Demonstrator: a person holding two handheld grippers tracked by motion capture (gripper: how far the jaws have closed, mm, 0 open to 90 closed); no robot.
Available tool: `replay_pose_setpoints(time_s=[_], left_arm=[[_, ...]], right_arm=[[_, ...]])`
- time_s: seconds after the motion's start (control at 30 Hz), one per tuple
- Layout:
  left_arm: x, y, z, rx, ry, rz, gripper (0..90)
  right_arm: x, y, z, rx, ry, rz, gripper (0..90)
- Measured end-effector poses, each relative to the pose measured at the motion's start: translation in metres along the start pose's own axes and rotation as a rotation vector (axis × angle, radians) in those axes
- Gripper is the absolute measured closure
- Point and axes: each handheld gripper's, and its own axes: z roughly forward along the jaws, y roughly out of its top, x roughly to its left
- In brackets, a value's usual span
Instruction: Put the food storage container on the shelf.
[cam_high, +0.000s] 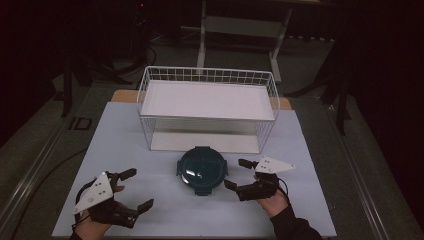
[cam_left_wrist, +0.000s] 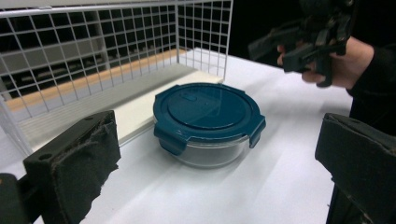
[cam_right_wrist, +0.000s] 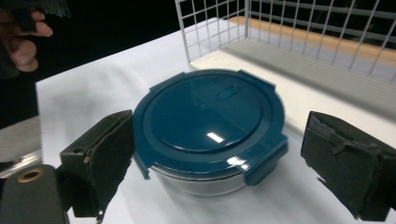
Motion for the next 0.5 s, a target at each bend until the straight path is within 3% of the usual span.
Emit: replay_pose_setpoints(time_s=[0.1,0.2,0.37,0.43,0.5], left_arm=[[0.001,0.009,0.004,0.021,-0.019,-0.008,0.2],[0.005,0.021,0.009,0.024,-0.018,-0.005,0.8],[0.009,0.041,0.018,0.004,-0.039,-0.024,1.0],[0.010,0.049,0.024,0.009,-0.047,-0.049,0.8],[0.011,0.055,0.030,0.029,-0.044,-0.065,0.8]], right_arm=[[0.005,0.005,-0.004,0.000,-0.069,-0.069,9.8],[0.008,0.010,-0.008,-0.007,-0.109,-0.119,12.3],[0.010,0.016,-0.012,-0.029,-0.097,-0.114,14.4],[0.009,0.016,-0.013,-0.051,-0.069,-0.104,16.6],[0.008,0.016,-0.012,-0.020,-0.082,-0.107,16.4]])
